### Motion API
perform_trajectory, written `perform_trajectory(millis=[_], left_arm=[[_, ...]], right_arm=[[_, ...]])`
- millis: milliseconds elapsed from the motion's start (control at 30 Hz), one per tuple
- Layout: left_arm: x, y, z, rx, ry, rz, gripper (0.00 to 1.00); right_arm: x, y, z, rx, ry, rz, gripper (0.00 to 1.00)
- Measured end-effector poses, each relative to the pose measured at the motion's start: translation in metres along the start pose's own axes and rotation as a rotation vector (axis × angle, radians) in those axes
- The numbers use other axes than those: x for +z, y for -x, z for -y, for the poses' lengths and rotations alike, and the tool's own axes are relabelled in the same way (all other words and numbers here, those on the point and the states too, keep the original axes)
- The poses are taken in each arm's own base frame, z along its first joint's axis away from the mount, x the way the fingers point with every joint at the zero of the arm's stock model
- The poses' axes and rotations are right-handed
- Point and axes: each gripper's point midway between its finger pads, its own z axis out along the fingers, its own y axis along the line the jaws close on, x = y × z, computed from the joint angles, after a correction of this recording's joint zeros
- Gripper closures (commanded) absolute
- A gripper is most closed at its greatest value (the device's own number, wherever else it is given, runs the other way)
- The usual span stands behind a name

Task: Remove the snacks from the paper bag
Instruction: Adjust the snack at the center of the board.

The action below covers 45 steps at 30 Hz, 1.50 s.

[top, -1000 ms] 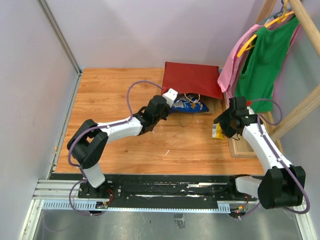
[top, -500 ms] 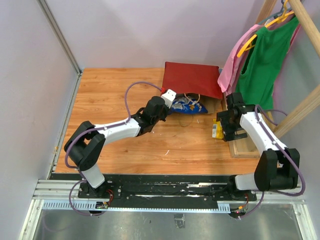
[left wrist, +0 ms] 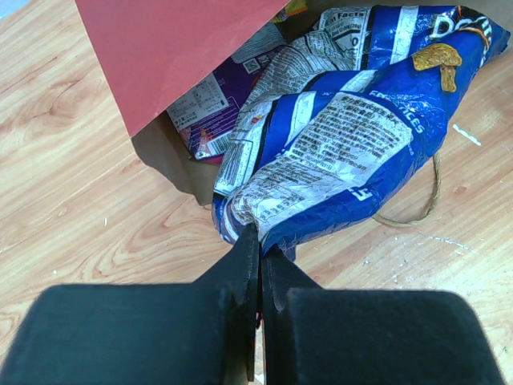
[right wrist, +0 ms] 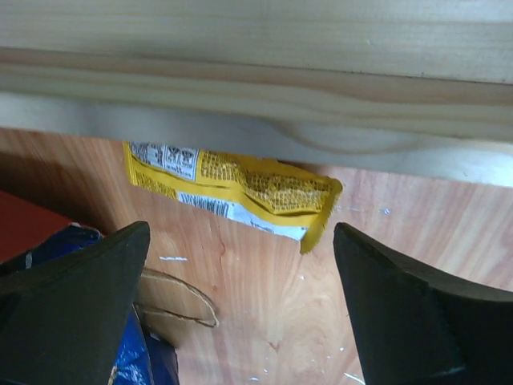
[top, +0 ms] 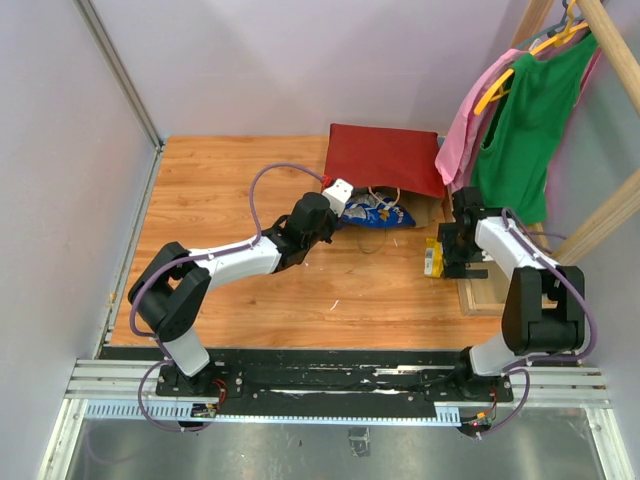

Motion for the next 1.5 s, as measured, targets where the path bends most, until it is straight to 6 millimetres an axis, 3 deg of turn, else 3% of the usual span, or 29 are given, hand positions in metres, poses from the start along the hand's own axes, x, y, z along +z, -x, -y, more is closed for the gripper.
perform_trajectory(millis=[300,700,867,1033,1133,1500], left_arm=[[0.0,0.0,0.001,0.0,-0.004,-0.001,0.99],[0.0,-0.004,0.002,0.001,-0.01,-0.016,1.0],[-0.001,-0.006,0.002,0.003,-0.011,-0.025,1.0],[-0.004,-0.006,0.002,0.006,-0.015,-0.032,0.99],[-0.006,0.0,0.001,0.006,-0.017,-0.031,0.99],[-0.016,0.051,-0.001,-0.003,-0.021,0.02,0.99]], right_arm=[[0.042,-0.005,0.001,0.025,-0.047,-0.015,0.01],[0.039,-0.004,0.0,0.021,-0.036,-0.014,0.02],[0.017,0.003,-0.008,-0.008,0.025,0.003,0.02],[-0.034,0.013,-0.039,-0.044,0.189,0.017,0.02],[-0.059,0.017,-0.046,-0.078,0.267,0.025,0.02],[-0.083,0.04,-0.005,-0.251,0.35,0.154,0.02]])
